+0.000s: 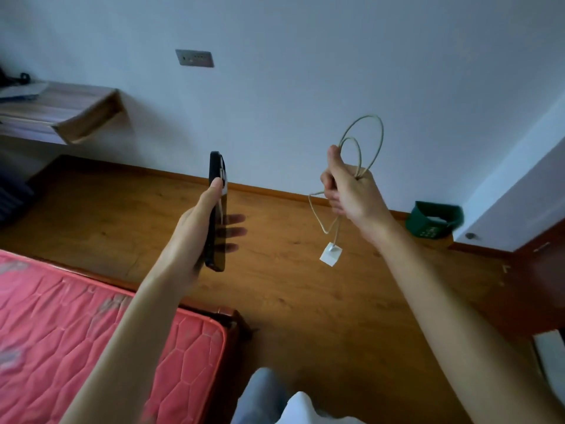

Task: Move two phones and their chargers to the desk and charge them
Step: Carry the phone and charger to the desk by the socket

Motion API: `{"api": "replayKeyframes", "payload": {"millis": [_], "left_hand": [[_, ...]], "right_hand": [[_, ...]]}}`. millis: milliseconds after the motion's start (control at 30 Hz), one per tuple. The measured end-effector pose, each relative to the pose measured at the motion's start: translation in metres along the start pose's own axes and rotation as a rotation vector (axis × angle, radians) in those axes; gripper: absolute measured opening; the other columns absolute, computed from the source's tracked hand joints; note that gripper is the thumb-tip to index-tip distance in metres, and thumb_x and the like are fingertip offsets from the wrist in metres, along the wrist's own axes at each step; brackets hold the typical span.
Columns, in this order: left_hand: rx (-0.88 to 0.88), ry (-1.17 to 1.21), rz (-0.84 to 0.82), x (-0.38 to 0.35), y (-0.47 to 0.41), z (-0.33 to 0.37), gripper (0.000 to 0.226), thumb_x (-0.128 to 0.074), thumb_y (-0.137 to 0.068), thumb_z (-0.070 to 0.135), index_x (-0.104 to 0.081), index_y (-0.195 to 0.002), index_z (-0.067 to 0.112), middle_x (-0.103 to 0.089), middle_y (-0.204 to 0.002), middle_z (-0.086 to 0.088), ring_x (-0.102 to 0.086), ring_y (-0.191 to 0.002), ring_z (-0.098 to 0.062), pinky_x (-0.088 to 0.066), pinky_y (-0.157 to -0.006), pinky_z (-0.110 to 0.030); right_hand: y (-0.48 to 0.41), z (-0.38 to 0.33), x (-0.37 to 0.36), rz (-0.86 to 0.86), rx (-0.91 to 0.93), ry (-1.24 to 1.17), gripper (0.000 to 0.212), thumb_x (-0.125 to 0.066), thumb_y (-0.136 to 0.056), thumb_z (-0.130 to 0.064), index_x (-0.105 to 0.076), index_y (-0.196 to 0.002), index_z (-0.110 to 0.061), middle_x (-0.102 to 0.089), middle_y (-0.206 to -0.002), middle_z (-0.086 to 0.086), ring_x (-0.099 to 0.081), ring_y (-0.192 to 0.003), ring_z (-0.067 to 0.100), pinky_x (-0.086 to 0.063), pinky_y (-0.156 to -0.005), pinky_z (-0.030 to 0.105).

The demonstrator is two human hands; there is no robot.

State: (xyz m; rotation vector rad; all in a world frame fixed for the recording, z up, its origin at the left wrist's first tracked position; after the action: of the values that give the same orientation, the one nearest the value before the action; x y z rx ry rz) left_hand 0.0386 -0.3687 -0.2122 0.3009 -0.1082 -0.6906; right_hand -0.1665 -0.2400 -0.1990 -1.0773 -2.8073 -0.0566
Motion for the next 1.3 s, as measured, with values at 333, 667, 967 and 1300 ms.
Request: {"api": "replayKeyframes", "payload": {"millis": [333, 667, 967, 1300], "left_hand": [[0.023, 0.032, 0.101, 0.04, -0.144, 0.027, 0.096, -0.054, -0.068, 0.075, -0.041, -0.147, 0.023, -0.075, -0.11, -0.01, -0.074, -0.099, -0.028, -0.058, -0.073, -0.036], [0.004, 0.091, 0.195, 0.112, -0.29, 0.091, 0.087, -0.054, -0.069, 0.075, -0.043, -0.143, 0.029, -0.074, -0.113, -0.013, -0.073, -0.095, -0.027, -0.057, -0.07, -0.035], [0.054, 0.182, 0.332, 0.158, -0.387, 0.122, 0.08, -0.053, -0.067, 0.073, -0.046, -0.132, 0.027, -0.073, -0.111, -0.013, -0.072, -0.089, -0.025, -0.059, -0.061, -0.031], [0.07, 0.234, 0.526, 0.19, -0.515, 0.166, 0.077, -0.048, -0.087, 0.065, -0.039, -0.149, 0.02, -0.071, -0.114, -0.013, -0.07, -0.09, -0.024, -0.059, -0.058, -0.029]], "right_hand": [[-0.159, 0.012, -0.052, -0.129, 0.007, -0.025, 0.058, -0.039, -0.099, -0.059, -0.047, -0.056, -0.02, -0.034, -0.048, -0.006, -0.029, -0.04, 0.008, -0.025, -0.04, 0.02], [-0.329, -0.006, -0.136, -0.241, 0.017, -0.048, 0.058, -0.039, -0.101, -0.055, -0.048, -0.058, -0.016, -0.035, -0.049, 0.0, -0.03, -0.039, 0.008, -0.028, -0.04, 0.018], [-0.463, -0.012, -0.2, -0.403, 0.041, -0.034, 0.058, -0.039, -0.101, -0.053, -0.052, -0.065, -0.009, -0.037, -0.048, -0.001, -0.033, -0.039, 0.007, -0.03, -0.04, 0.016], [-0.624, -0.009, -0.267, -0.61, 0.035, -0.056, 0.058, -0.039, -0.102, -0.051, -0.049, -0.055, -0.02, -0.037, -0.046, -0.004, -0.031, -0.039, 0.008, -0.027, -0.04, 0.018]]}}
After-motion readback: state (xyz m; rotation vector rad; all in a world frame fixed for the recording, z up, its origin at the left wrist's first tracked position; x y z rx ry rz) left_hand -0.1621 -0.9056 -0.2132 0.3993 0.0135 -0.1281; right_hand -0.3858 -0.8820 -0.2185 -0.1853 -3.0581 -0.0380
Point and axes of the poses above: each hand's wrist, its own y-axis away from the middle knuckle, its own x-axis out of the back of the hand, z = x × y, the point moved 1 cm from there along -y, towards the middle knuckle
